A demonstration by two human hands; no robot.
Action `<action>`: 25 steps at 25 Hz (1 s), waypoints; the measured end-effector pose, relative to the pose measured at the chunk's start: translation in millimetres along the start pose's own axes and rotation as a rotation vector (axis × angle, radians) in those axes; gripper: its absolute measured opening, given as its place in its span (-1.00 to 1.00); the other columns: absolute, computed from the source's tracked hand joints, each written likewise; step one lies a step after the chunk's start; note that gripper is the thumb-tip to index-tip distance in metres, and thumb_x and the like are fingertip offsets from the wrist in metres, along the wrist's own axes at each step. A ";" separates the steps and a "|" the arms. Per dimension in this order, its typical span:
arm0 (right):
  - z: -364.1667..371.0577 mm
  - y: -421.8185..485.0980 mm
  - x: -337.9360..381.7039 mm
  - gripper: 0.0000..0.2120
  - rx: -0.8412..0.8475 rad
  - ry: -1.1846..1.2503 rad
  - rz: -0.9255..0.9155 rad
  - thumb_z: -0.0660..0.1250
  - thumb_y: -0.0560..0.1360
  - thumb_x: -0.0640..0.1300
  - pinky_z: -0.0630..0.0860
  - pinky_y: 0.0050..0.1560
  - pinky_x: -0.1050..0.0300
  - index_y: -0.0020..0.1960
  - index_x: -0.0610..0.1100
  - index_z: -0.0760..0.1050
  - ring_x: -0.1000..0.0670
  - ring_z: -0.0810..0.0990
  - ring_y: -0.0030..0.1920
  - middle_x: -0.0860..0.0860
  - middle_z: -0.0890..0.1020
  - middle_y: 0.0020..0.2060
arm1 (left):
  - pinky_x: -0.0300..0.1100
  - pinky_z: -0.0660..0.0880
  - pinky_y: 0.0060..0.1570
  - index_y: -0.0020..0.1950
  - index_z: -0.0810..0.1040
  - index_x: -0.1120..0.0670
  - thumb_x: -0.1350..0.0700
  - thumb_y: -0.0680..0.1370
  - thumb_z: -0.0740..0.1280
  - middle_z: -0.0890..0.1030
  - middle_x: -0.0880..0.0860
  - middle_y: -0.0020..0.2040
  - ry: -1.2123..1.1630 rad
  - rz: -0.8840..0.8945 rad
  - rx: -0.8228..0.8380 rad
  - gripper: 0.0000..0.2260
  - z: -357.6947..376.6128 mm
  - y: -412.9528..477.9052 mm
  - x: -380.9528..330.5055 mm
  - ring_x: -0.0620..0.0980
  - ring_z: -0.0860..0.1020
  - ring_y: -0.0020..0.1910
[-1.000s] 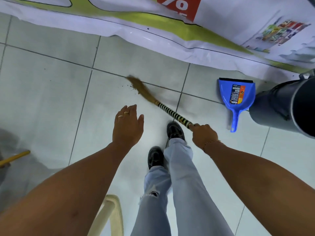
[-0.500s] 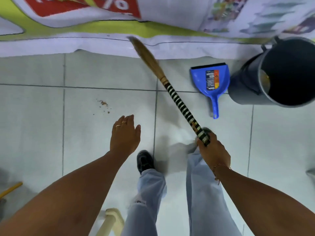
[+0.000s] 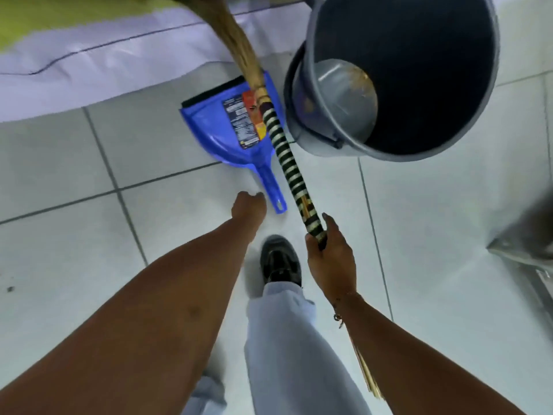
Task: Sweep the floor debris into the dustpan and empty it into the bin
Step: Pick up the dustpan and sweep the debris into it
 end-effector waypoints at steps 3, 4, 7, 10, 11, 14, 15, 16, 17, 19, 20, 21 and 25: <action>16.4 34.8 -12.1 -0.60 0.047 0.044 -0.009 0.21 0.56 0.07 0.54 -0.14 0.07 0.36 0.00 0.35 -0.05 0.59 -0.16 -0.02 0.63 -0.16 | 0.05 0.33 0.35 0.39 0.27 0.17 -0.13 0.50 0.23 0.42 0.08 0.35 -0.357 -0.031 0.041 -0.43 30.5 61.5 -16.8 0.14 0.39 0.34; 23.2 42.3 -16.7 -0.69 0.071 0.063 -0.020 0.22 0.56 0.06 0.55 -0.17 0.10 0.25 -0.04 0.43 -0.04 0.57 -0.20 -0.02 0.61 -0.20 | 0.07 0.30 0.40 0.41 0.24 0.13 -0.16 0.47 0.26 0.40 0.08 0.39 -0.446 -0.085 0.056 -0.38 38.2 77.0 -19.6 0.15 0.36 0.38; 36.5 50.8 -21.2 -0.82 0.160 0.033 -0.019 0.28 0.55 -0.09 0.37 -0.34 0.51 0.08 -0.17 0.52 0.00 0.50 -0.20 -0.01 0.57 -0.19 | -0.05 0.33 0.36 0.30 0.37 0.20 0.10 0.52 0.26 0.47 0.14 0.29 -0.388 0.019 0.026 -0.62 37.3 101.9 -23.4 0.13 0.42 0.31; 36.1 34.2 -9.9 -0.68 0.195 0.039 0.050 0.27 0.53 -0.21 0.40 -0.35 0.55 0.27 -0.14 0.40 -0.04 0.54 -0.11 -0.02 0.58 -0.06 | -0.10 0.45 -0.05 -0.13 0.49 0.22 0.27 0.54 0.17 0.50 0.13 -0.19 -0.643 -0.018 0.061 -0.88 20.8 78.0 -17.6 0.06 0.46 -0.14; 34.4 25.7 -0.3 -0.62 0.189 0.064 0.073 0.27 0.53 -0.18 0.49 -0.23 0.39 0.33 -0.10 0.34 -0.07 0.57 -0.09 -0.05 0.61 -0.03 | -0.10 0.46 -0.08 -0.13 0.48 0.24 0.27 0.52 0.15 0.49 0.15 -0.21 -0.595 0.020 0.003 -0.87 11.9 73.6 -8.4 0.07 0.45 -0.16; 30.1 -14.6 32.5 -0.62 0.171 -0.158 0.006 0.21 0.55 0.11 0.51 -0.10 0.04 0.27 -0.09 0.38 -0.16 0.61 -0.06 -0.10 0.67 -0.05 | 0.06 0.56 0.03 0.07 0.40 0.22 0.22 0.39 0.09 0.53 0.31 -0.05 -0.448 0.047 -0.110 -0.71 -26.4 37.6 35.5 0.21 0.54 -0.20; 28.8 -26.9 40.1 -0.63 0.188 -0.253 -0.055 0.19 0.56 0.12 0.50 -0.11 0.02 0.19 -0.14 0.43 -0.20 0.61 -0.06 -0.14 0.67 -0.07 | 0.13 0.58 0.03 0.10 0.38 0.21 0.17 0.37 0.11 0.55 0.35 0.04 -0.401 0.035 -0.150 -0.67 -38.6 20.9 54.6 0.27 0.57 -0.17; 29.7 -40.9 48.9 -0.66 0.221 -0.317 -0.122 0.20 0.57 0.07 0.50 -0.11 0.02 0.12 -0.19 0.45 -0.23 0.61 -0.05 -0.17 0.66 -0.08 | 0.16 0.57 0.05 0.14 0.37 0.21 0.08 0.38 0.14 0.56 0.35 0.11 -0.376 0.006 -0.186 -0.63 -55.0 -1.5 76.6 0.30 0.59 -0.10; 32.4 -57.2 60.1 -0.72 0.257 -0.355 -0.169 0.24 0.56 -0.01 0.50 -0.10 0.01 0.09 -0.22 0.46 -0.23 0.60 -0.03 -0.19 0.65 -0.06 | 0.16 0.55 0.09 0.17 0.36 0.19 -0.05 0.41 0.19 0.56 0.32 0.15 -0.332 -0.028 -0.222 -0.57 -74.2 -27.2 102.8 0.31 0.59 -0.02; 44.7 -91.2 78.2 -0.76 0.321 -0.371 -0.198 0.27 0.52 -0.18 0.51 -0.03 0.01 0.16 -0.20 0.42 -0.22 0.58 0.05 -0.17 0.61 0.03 | 0.08 0.50 0.16 0.25 0.34 0.18 -0.18 0.45 0.27 0.56 0.28 0.18 -0.211 -0.046 -0.301 -0.46 -109.1 -73.8 158.5 0.30 0.54 0.12; 53.5 -112.1 91.5 -0.69 0.345 -0.384 -0.218 0.25 0.50 -0.22 0.51 0.01 0.00 0.24 -0.15 0.38 -0.21 0.57 0.09 -0.15 0.60 0.07 | 0.06 0.46 0.15 0.28 0.31 0.20 -0.14 0.48 0.28 0.54 0.28 0.21 -0.189 -0.025 -0.346 -0.46 -124.0 -95.3 188.6 0.29 0.51 0.17; 74.6 -150.4 116.5 -0.59 0.387 -0.406 -0.275 0.23 0.51 -0.21 0.51 0.05 -0.01 0.34 -0.08 0.31 -0.19 0.57 0.11 -0.12 0.59 0.11 | 0.05 0.44 0.14 0.30 0.29 0.22 -0.08 0.51 0.28 0.52 0.28 0.23 -0.206 -0.022 -0.399 -0.49 -154.3 -120.3 233.0 0.29 0.49 0.19; 134.2 -210.4 154.1 -0.51 0.437 -0.485 -0.374 0.17 0.57 0.10 0.51 0.02 -0.02 0.43 -0.07 0.23 -0.21 0.57 0.09 -0.14 0.60 0.10 | 0.08 0.43 0.10 0.30 0.26 0.22 0.10 0.52 0.29 0.50 0.27 0.21 -0.226 -0.020 -0.421 -0.58 -193.9 -152.6 328.2 0.29 0.48 0.17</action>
Point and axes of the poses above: each hand's wrist, its own y-axis towards the middle knuckle, its own z-axis out of the palm, x = y × z, the point moved 2 cm from there along y, towards the middle knuckle
